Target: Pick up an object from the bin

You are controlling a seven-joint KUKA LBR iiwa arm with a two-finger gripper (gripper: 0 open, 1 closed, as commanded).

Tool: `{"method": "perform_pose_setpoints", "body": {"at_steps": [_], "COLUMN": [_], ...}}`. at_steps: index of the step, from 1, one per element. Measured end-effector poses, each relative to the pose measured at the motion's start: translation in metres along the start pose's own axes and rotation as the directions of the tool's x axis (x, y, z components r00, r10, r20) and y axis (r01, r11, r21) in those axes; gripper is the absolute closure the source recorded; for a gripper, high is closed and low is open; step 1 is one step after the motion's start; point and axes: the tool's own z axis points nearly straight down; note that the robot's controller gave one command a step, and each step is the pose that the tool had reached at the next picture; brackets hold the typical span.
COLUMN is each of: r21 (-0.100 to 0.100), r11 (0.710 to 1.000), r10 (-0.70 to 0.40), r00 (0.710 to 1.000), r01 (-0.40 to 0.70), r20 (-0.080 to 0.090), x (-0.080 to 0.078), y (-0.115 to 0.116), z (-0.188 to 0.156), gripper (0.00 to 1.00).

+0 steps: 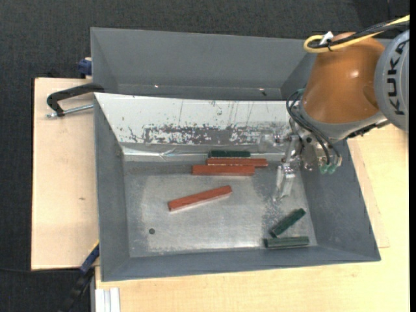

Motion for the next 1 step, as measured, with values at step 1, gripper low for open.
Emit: {"method": "perform_pose_setpoints", "body": {"at_steps": [1], "r21": [-0.002], "r11": [0.993], "r10": [0.118], "r00": [0.993], "r01": [-0.118], "r20": [-0.003], "x": [-0.0179], "y": [0.0414], "z": [0.0271], "gripper": [0.0]}}
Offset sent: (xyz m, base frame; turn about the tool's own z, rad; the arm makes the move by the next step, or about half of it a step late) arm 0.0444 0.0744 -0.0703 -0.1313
